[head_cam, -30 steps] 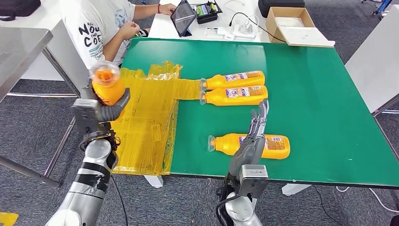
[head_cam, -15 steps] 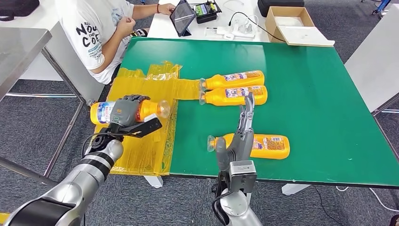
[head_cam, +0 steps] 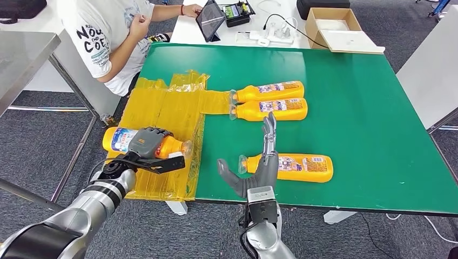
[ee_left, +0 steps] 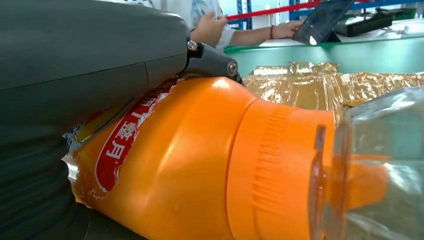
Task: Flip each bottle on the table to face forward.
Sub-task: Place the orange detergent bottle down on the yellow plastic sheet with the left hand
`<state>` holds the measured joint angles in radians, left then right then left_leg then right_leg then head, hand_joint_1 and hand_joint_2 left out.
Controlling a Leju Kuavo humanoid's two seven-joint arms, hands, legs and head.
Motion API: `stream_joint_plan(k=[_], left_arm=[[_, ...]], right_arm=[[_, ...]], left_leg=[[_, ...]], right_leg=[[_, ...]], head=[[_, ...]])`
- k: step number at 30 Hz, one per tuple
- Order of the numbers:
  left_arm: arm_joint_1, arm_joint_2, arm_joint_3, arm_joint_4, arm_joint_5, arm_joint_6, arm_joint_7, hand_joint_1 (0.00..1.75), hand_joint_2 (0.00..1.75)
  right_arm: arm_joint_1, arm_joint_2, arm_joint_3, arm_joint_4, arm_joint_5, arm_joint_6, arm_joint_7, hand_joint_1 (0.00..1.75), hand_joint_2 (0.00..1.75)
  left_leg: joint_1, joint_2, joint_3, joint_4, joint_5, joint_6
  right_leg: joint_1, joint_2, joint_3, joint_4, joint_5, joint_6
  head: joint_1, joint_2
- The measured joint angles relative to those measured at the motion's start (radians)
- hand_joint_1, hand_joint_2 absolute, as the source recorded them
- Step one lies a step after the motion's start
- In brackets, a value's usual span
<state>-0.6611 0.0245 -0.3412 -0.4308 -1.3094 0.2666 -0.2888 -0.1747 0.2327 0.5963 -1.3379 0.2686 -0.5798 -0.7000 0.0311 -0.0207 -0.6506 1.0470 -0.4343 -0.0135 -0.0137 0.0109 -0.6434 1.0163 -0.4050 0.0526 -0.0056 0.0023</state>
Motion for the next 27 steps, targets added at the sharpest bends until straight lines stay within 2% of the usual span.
stream_joint_plan(k=[2,3,9,13,17,23,27], left_arm=[[-0.006,0.001,-0.002,0.009,0.017,-0.032,-0.024,0.34,1.75],[-0.008,0.002,-0.002,0.012,0.029,-0.05,-0.037,0.02,1.75],[-0.016,0.002,0.001,0.021,0.09,-0.134,-0.084,0.0,1.75],[-0.017,0.002,0.005,0.023,0.095,-0.143,-0.089,0.0,0.0],[-0.018,0.002,0.014,0.028,0.144,-0.203,-0.111,0.0,0.0],[-0.034,0.003,0.08,0.036,0.306,-0.466,-0.21,0.0,0.0],[-0.037,0.004,0.105,0.042,0.317,-0.493,-0.219,0.0,0.0]], right_arm=[[-0.003,0.0,0.006,0.01,0.003,0.001,0.0,0.0,1.75],[-0.004,0.0,0.009,0.015,0.007,0.002,0.0,0.0,1.75],[-0.015,0.0,0.022,0.047,0.021,0.002,0.0,0.0,1.75],[-0.019,0.0,0.024,0.061,0.022,0.002,0.0,0.0,1.75],[-0.022,0.0,0.025,0.072,0.018,0.011,0.0,0.0,1.75],[-0.042,0.001,0.025,0.101,-0.018,0.073,0.0,0.0,1.75],[-0.049,0.005,0.025,0.115,-0.021,0.077,0.0,0.0,1.75]], left_leg=[[0.0,0.0,0.0,0.0,0.0,0.0],[0.0,0.0,0.0,0.0,0.0,0.0],[0.0,0.0,0.002,0.0,0.0,0.0],[0.0,0.0,0.002,0.0,0.0,0.0],[0.0,-0.001,0.003,0.0,0.0,0.0],[0.0,-0.002,0.009,0.0,0.0,0.0],[0.0,-0.002,0.011,-0.001,0.0,0.0]], right_leg=[[0.0,0.0,0.0,0.0,0.0,0.0],[0.0,0.0,0.0,0.0,0.0,0.0],[0.0,0.0,0.002,0.0,0.0,0.0],[0.0,0.0,0.003,0.0,0.0,0.0],[0.0,0.0,0.004,0.0,0.0,0.0],[0.0,-0.001,0.01,0.0,-0.001,-0.001],[0.0,-0.001,0.012,0.0,-0.001,-0.001]], head=[[0.0,0.0],[0.0,0.0],[0.0,0.0],[0.0,0.0],[0.0,0.0],[0.0,0.0],[0.0,0.0]])
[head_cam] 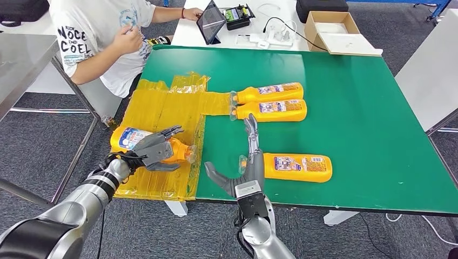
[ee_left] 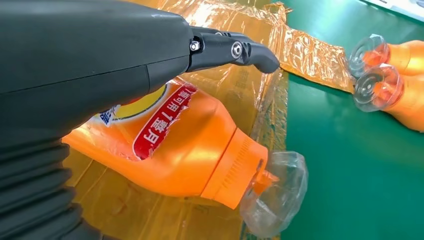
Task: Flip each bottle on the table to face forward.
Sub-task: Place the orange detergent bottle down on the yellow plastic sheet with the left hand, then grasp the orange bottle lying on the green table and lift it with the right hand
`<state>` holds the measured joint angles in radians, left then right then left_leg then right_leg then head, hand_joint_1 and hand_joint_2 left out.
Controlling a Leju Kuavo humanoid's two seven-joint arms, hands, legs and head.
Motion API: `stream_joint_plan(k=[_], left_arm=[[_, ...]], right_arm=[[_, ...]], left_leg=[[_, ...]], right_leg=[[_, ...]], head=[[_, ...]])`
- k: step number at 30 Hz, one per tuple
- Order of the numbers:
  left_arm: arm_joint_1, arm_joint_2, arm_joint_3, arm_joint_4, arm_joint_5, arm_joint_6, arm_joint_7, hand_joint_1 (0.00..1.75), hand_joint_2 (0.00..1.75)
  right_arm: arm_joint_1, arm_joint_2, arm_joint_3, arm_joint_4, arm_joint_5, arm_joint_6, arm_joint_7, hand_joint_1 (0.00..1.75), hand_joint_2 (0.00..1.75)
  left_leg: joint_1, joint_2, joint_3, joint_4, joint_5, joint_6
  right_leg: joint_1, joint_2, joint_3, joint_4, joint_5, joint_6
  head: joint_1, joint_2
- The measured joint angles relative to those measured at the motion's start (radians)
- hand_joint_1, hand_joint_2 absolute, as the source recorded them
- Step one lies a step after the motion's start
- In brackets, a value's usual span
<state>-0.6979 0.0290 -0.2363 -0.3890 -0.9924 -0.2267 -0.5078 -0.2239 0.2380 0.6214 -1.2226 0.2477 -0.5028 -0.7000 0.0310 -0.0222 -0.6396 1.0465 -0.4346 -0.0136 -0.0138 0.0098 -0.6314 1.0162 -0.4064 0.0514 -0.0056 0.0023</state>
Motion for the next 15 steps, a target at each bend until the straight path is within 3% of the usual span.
stream_joint_plan(k=[4,11,13,15], left_arm=[[-0.002,0.001,0.011,0.004,0.025,-0.046,-0.013,0.0,0.0],[-0.006,0.022,0.078,0.012,0.257,-0.3,-0.055,0.0,0.0],[0.014,0.015,0.131,0.012,0.405,-0.313,-0.052,0.0,0.0],[0.041,-0.011,0.209,0.001,0.561,-0.248,-0.056,0.0,0.0]], right_arm=[[-0.004,0.002,0.0,0.011,-0.009,0.012,0.0,0.0,1.75],[-0.02,0.003,0.004,0.05,-0.043,0.063,0.0,0.0,1.75],[-0.021,0.004,0.005,0.063,-0.05,0.078,0.0,0.0,1.75],[-0.021,0.005,0.004,0.076,-0.04,0.082,0.0,0.0,1.75]], left_leg=[[0.0,0.0,0.001,0.0,0.0,0.0],[0.0,0.001,0.002,0.0,0.0,0.0],[0.0,0.001,0.002,0.0,0.0,0.0],[0.0,0.001,0.001,0.0,0.0,0.0]], right_leg=[[0.0,0.0,0.001,0.0,0.0,0.0],[0.0,0.0,0.001,0.0,0.0,0.0],[0.0,0.001,0.0,0.0,0.0,0.0],[0.0,0.001,-0.001,0.0,0.0,0.0]], head=[[0.0,0.0],[0.0,0.0],[0.0,0.0],[0.0,0.0]])
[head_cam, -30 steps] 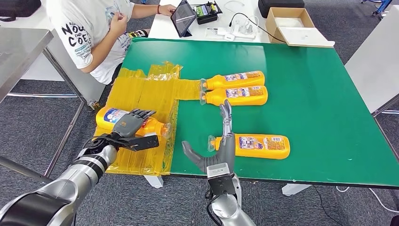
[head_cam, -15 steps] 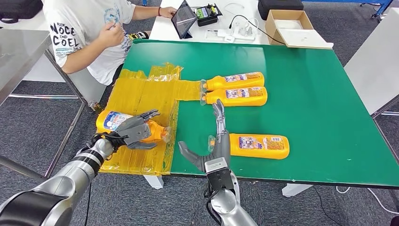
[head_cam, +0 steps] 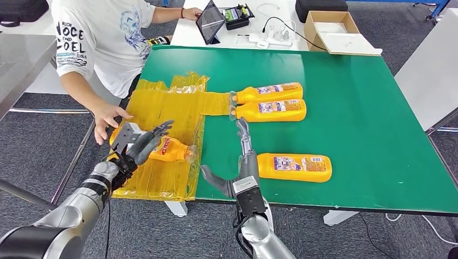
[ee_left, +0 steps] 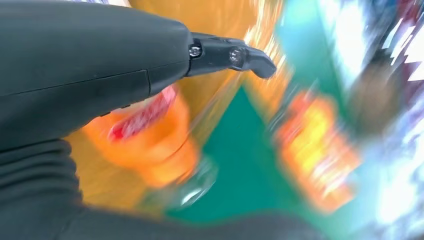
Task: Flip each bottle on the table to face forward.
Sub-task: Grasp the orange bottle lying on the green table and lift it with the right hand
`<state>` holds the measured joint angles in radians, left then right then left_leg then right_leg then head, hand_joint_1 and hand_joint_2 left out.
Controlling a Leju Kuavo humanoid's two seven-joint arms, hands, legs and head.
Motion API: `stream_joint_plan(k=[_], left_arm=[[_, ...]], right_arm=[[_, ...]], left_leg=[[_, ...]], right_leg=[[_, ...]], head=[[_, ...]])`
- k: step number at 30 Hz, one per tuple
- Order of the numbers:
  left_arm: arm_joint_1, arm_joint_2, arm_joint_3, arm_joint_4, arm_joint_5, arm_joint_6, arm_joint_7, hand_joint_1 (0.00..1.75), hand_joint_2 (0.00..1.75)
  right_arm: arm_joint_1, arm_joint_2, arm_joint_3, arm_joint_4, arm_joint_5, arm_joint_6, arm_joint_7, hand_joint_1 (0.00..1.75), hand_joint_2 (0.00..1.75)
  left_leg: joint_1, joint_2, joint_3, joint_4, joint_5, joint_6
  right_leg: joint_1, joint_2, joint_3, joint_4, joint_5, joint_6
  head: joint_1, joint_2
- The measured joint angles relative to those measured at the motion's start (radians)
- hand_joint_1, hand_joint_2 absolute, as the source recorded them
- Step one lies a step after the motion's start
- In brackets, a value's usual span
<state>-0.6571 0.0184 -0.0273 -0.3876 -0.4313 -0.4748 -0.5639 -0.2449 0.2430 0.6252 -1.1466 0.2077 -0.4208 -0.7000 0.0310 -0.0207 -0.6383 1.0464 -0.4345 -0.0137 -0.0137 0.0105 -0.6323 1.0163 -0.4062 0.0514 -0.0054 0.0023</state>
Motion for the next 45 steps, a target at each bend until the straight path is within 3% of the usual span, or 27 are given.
stream_joint_plan(k=[4,6,9,15,25,30,35,39,45], left_arm=[[0.057,-0.083,0.122,-0.086,0.166,0.359,-0.064,0.0,1.75],[0.089,-0.121,0.146,-0.164,0.206,0.517,-0.095,0.0,1.75],[0.144,-0.161,0.153,-0.29,0.233,0.635,-0.102,0.0,1.75],[0.201,-0.195,0.155,-0.423,0.244,0.659,-0.103,0.0,1.75],[0.222,-0.211,0.162,-0.484,0.25,0.669,-0.103,0.0,1.75],[0.253,-0.219,0.161,-0.546,0.291,0.715,-0.103,0.0,1.75],[0.347,-0.23,0.139,-0.676,0.308,0.754,-0.103,0.0,1.75],[0.413,-0.234,0.114,-0.728,0.272,0.751,-0.103,0.0,1.75],[0.493,-0.25,0.058,-0.753,0.209,0.71,-0.102,0.0,1.75]], right_arm=[[0.005,0.006,-0.008,0.028,0.072,0.003,0.011,0.0,1.75],[0.007,0.005,-0.016,0.041,0.129,0.013,0.037,0.0,1.75],[0.006,-0.002,-0.032,0.059,0.19,0.027,0.072,0.0,1.75],[0.006,-0.012,-0.054,0.08,0.208,0.036,0.079,0.0,1.75],[0.006,-0.013,-0.063,0.098,0.218,0.036,0.084,0.0,1.75],[0.005,-0.025,-0.066,0.099,0.302,0.022,0.144,0.0,1.75],[-0.011,-0.095,-0.099,0.099,0.46,0.033,0.319,0.0,1.75],[-0.036,-0.166,-0.139,0.092,0.559,0.061,0.391,0.0,1.75],[-0.053,-0.276,-0.187,0.05,0.621,0.244,0.532,0.0,1.75]], left_leg=[[0.0,0.0,-0.003,0.0,0.0,0.0],[0.0,0.0,-0.003,0.0,0.0,0.0],[0.0,0.0,-0.004,0.0,-0.001,0.001],[0.0,0.0,-0.006,0.0,-0.001,0.0],[0.0,0.0,-0.007,0.0,-0.001,0.0],[0.0,0.0,-0.007,0.0,-0.001,0.0],[0.0,0.0,-0.007,0.0,-0.001,0.001],[-0.001,0.0,-0.007,0.0,-0.001,0.001],[-0.001,-0.001,-0.008,0.001,-0.001,0.001]], right_leg=[[0.0,0.0,-0.002,0.0,0.0,0.0],[0.0,0.0,-0.002,0.0,0.0,0.0],[0.0,0.0,-0.003,0.0,0.0,0.0],[0.0,0.0,-0.006,0.0,0.0,0.0],[0.0,0.0,-0.006,0.0,0.0,0.0],[0.0,0.0,-0.006,0.0,0.0,0.0],[0.0,0.0,-0.006,-0.001,0.0,0.0],[-0.001,0.0,-0.006,-0.001,0.0,0.0],[-0.001,0.0,-0.006,-0.001,0.0,0.001]], head=[[0.0,0.0],[0.0,0.0],[0.0,0.0],[0.0,0.0],[0.0,0.0],[0.0,0.0],[0.0,0.0],[0.0,0.0],[0.0,0.0]])
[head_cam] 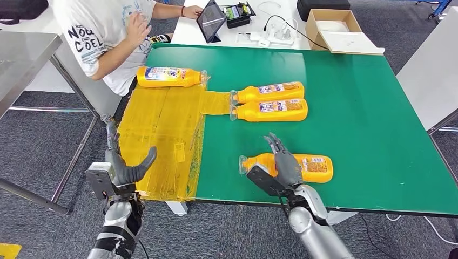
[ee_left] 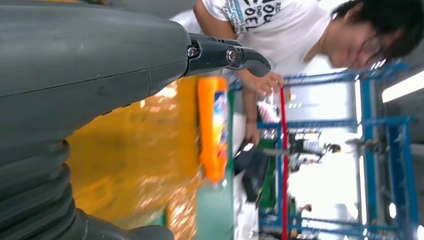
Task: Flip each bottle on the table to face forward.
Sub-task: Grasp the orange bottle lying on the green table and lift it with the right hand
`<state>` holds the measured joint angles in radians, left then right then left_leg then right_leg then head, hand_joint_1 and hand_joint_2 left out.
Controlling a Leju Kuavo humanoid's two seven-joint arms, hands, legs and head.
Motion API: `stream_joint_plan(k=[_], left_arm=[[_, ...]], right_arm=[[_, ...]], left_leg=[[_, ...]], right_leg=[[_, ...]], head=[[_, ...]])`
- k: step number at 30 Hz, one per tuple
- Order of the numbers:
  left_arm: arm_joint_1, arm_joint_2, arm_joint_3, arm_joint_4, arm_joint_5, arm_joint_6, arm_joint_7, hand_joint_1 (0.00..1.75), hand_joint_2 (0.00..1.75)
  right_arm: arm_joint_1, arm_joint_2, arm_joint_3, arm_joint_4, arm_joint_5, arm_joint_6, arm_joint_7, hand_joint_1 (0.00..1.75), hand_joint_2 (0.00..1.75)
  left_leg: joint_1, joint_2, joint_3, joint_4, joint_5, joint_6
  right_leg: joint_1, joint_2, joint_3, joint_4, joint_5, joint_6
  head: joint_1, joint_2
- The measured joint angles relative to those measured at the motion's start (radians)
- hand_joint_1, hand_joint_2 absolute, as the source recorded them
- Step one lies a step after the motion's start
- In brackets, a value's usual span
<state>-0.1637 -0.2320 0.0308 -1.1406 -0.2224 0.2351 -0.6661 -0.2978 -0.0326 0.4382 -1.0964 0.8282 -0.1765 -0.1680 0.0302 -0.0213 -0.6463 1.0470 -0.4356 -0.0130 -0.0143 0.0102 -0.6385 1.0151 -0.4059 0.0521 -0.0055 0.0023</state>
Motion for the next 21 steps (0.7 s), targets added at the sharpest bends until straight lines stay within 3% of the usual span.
stream_joint_plan(k=[10,16,21], left_arm=[[0.034,-0.005,-0.017,-0.01,-0.011,-0.021,0.001,0.0,1.75],[0.036,-0.007,-0.017,-0.009,-0.023,-0.03,0.001,0.0,1.75],[0.037,-0.008,-0.017,-0.009,-0.03,-0.03,0.001,0.0,1.75]], right_arm=[[0.001,-0.069,-0.038,-0.07,-0.003,0.018,-0.002,0.0,1.75],[-0.005,-0.098,-0.038,-0.084,-0.02,0.103,0.027,0.0,1.75],[-0.02,-0.126,-0.035,-0.066,-0.02,0.122,0.036,0.0,1.75]], left_leg=[[0.0,0.001,0.0,0.0,0.0,0.0],[0.0,0.0,-0.001,0.0,0.0,0.0],[0.0,0.0,-0.001,0.0,0.0,0.0]], right_leg=[[0.001,0.0,-0.001,0.0,0.0,0.0],[0.0,0.0,-0.001,0.0,0.0,0.0],[0.0,0.0,-0.001,0.0,0.0,0.0]], head=[[-0.001,0.0],[0.0,0.0],[0.0,0.0]])
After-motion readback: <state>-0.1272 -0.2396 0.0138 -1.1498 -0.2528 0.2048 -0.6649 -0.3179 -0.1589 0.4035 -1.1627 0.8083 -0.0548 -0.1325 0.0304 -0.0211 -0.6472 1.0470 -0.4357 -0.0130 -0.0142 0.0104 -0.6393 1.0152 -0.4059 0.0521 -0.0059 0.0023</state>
